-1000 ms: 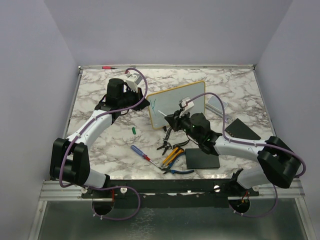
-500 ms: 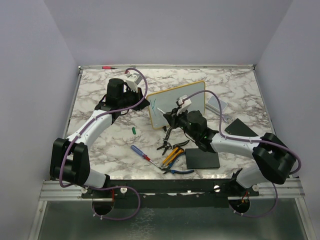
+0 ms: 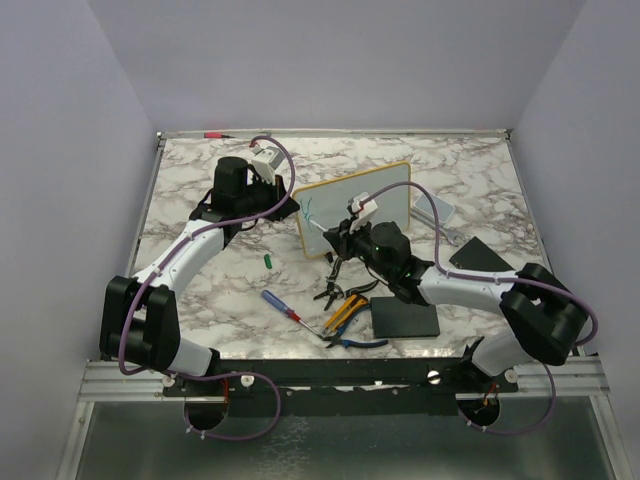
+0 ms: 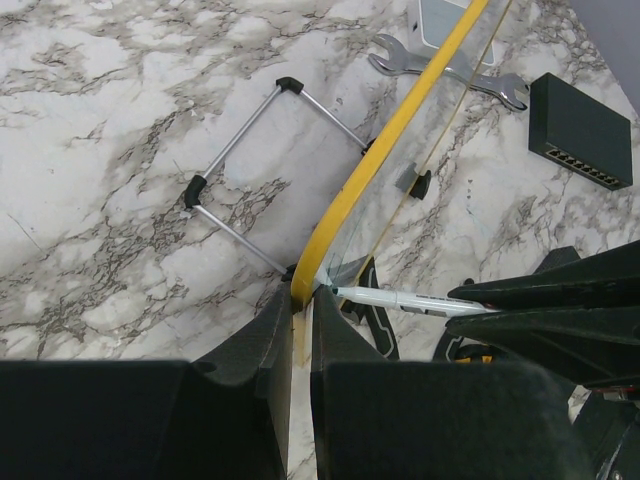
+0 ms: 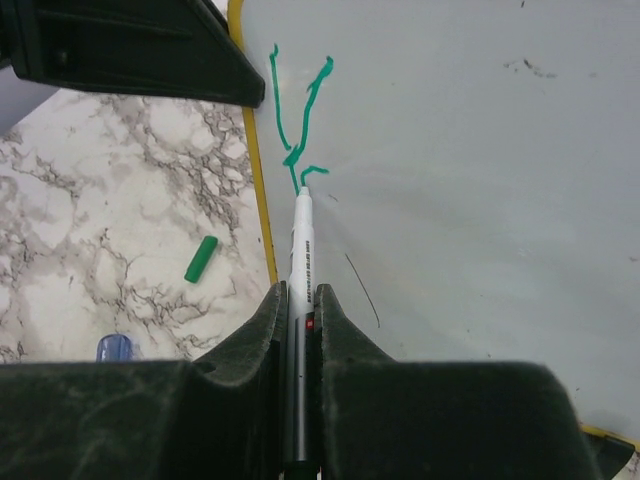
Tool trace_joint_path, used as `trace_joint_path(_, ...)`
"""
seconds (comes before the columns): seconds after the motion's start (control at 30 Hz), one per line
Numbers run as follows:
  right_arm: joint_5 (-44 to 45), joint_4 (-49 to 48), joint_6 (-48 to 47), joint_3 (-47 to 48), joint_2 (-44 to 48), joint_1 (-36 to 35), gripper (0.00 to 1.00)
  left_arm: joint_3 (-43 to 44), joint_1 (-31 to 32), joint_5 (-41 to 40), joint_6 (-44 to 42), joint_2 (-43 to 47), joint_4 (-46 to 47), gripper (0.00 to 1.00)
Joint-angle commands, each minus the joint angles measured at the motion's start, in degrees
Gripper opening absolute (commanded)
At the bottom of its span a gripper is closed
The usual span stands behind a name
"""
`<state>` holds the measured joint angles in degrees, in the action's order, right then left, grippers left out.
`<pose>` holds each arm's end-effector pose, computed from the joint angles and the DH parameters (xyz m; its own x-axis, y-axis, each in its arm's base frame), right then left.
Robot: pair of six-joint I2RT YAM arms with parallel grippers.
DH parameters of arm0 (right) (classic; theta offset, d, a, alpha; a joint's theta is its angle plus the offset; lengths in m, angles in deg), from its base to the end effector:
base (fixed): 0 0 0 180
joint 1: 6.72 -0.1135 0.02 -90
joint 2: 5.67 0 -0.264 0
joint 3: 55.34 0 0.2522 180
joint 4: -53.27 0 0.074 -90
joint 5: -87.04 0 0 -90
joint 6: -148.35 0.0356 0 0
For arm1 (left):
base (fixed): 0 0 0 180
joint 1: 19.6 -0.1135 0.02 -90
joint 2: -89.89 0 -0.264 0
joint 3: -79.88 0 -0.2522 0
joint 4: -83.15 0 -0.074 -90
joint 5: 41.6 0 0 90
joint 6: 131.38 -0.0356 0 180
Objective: Write a sentence on the whiteboard
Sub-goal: Write on the whiteboard at the whiteboard stand.
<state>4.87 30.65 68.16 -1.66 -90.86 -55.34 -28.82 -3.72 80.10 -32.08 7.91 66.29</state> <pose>0.2157 0.2375 0.2279 -0.2122 0.0145 -0.9771 -0.6274 0.7646 0.1476 0.3060 -0.1065 0.2800 -0.5489 0.0132 -0.8358 0.6001 0.7022 -0.3831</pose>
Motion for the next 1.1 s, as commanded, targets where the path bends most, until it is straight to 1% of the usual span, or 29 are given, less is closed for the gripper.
trace_joint_path(0.0, 1.06, 0.89, 1.25, -2.87, -0.07, 0.37, 0.01, 1.07, 0.12, -1.30, -0.69, 1.17, -0.07, 0.04)
trace_joint_path(0.13, 4.21, 1.58, 1.69, -3.53, 1.15, 0.37, 0.01, 1.08, 0.12, -1.30, -0.64, 1.16, -0.13, 0.04)
trace_joint_path(0.27, 5.46, 1.06, 1.44, -3.41, 2.09, 0.37, 0.01, 1.08, 0.12, -1.32, -0.68, 1.10, -0.14, 0.04)
trace_joint_path(0.53, 4.49, -0.29, -1.23, 0.98, 1.03, 0.37, 0.01, 1.08, 0.16, -1.25, -0.64, 1.03, -0.10, 0.04)
trace_joint_path(0.8, 4.15, -0.56, -1.96, 2.39, 0.26, 0.37, 0.01, 1.08, 0.13, -1.21, -0.68, 1.19, -0.08, 0.04)
trace_joint_path(0.93, 3.00, -1.21, -2.10, 1.15, 0.82, 0.37, 0.01, 1.00, 0.14, -1.22, -0.72, 1.28, -0.14, 0.04)
trace_joint_path(1.07, 2.07, -0.70, -1.73, -1.57, 4.68, 0.37, 0.01, 1.00, 0.12, -1.29, -0.77, 1.26, -0.15, 0.04)
